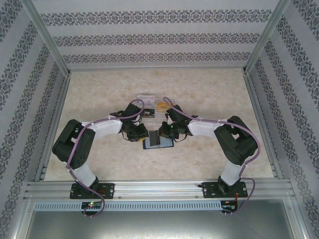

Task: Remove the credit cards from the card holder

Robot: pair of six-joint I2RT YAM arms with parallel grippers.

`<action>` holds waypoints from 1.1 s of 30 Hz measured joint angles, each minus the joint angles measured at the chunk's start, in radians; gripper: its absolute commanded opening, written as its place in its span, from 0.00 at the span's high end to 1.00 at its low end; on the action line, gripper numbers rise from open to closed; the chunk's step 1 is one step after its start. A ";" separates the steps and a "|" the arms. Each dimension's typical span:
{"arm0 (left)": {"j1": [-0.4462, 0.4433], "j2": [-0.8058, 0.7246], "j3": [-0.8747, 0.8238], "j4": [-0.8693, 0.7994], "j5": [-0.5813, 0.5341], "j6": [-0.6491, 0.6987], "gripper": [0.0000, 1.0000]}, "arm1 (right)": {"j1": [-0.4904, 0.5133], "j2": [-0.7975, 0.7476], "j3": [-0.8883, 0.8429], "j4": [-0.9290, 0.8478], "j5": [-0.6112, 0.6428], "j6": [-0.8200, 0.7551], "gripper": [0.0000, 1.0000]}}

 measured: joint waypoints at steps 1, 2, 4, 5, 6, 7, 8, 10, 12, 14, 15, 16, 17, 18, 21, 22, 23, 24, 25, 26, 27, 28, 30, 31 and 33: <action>-0.001 -0.004 0.000 0.000 0.001 0.000 0.83 | 0.000 0.000 0.000 0.000 0.000 0.000 0.97; -0.001 -0.006 0.001 0.000 0.004 0.000 0.84 | 0.000 0.000 0.000 0.000 0.000 0.000 0.96; -0.010 -0.006 0.003 0.001 0.008 -0.001 0.84 | 0.000 0.000 0.000 0.000 0.000 0.000 0.95; -0.017 -0.006 0.003 0.001 0.011 -0.001 0.85 | 0.000 0.001 0.000 0.000 0.000 0.000 0.94; -0.023 -0.005 0.004 0.001 0.012 -0.001 0.86 | 0.000 0.002 0.000 0.001 0.000 0.000 0.94; -0.031 -0.001 0.006 0.001 0.014 -0.002 0.86 | 0.000 0.004 0.000 0.001 0.000 0.000 0.94; -0.035 0.006 0.009 0.002 0.014 -0.002 0.86 | 0.000 0.007 0.000 0.000 -0.001 -0.001 0.93; -0.039 0.019 0.010 0.002 0.014 -0.002 0.87 | 0.000 0.011 0.000 0.001 -0.001 -0.001 0.92; -0.039 0.034 0.010 0.001 0.006 -0.002 0.87 | 0.000 0.013 0.000 0.002 -0.002 -0.004 0.89; -0.039 0.037 0.014 0.000 0.003 -0.002 0.88 | 0.000 0.013 0.000 0.009 -0.013 -0.009 0.86; -0.040 0.038 0.016 0.001 -0.001 -0.001 0.88 | 0.000 0.013 0.000 0.015 -0.021 -0.011 0.85; -0.039 0.041 0.017 0.001 -0.001 -0.001 0.88 | 0.000 0.013 -0.002 0.023 -0.031 -0.014 0.84; -0.039 0.042 0.018 0.001 -0.001 -0.002 0.88 | 0.000 0.013 -0.003 0.030 -0.040 -0.015 0.84; -0.039 0.042 0.018 0.001 -0.001 -0.001 0.89 | 0.000 0.013 -0.004 0.034 -0.048 -0.015 0.84; -0.039 0.045 0.019 0.001 0.000 -0.001 0.89 | 0.001 0.013 -0.005 0.047 -0.063 -0.015 0.84; -0.039 0.045 0.020 0.001 0.000 -0.002 0.89 | 0.001 0.013 -0.005 0.050 -0.064 -0.015 0.84; -0.039 0.046 0.021 0.001 0.000 -0.002 0.89 | 0.001 0.013 -0.005 0.053 -0.065 -0.015 0.84; -0.039 0.047 0.021 0.001 0.000 -0.002 0.90 | 0.001 0.014 -0.005 0.056 -0.065 -0.015 0.84; -0.039 0.047 0.021 0.001 0.000 -0.001 0.90 | 0.001 0.015 -0.005 0.059 -0.066 -0.015 0.84; -0.039 0.047 0.022 0.001 0.000 -0.001 0.90 | 0.001 0.017 -0.005 0.063 -0.066 -0.015 0.84; -0.039 0.047 0.023 0.000 0.000 -0.001 0.90 | 0.001 0.018 -0.006 0.067 -0.066 -0.015 0.85; -0.039 0.047 0.023 0.000 -0.001 -0.001 0.90 | 0.001 0.019 -0.008 0.070 -0.066 -0.015 0.85; -0.039 0.048 0.024 0.000 -0.001 -0.001 0.90 | 0.001 0.021 -0.011 0.074 -0.066 -0.015 0.87; -0.039 0.048 0.024 0.000 -0.001 -0.001 0.90 | 0.001 0.021 -0.011 0.075 -0.066 -0.015 0.89; -0.039 0.048 0.024 0.000 -0.002 -0.001 0.90 | 0.000 0.021 -0.012 0.076 -0.065 -0.014 0.96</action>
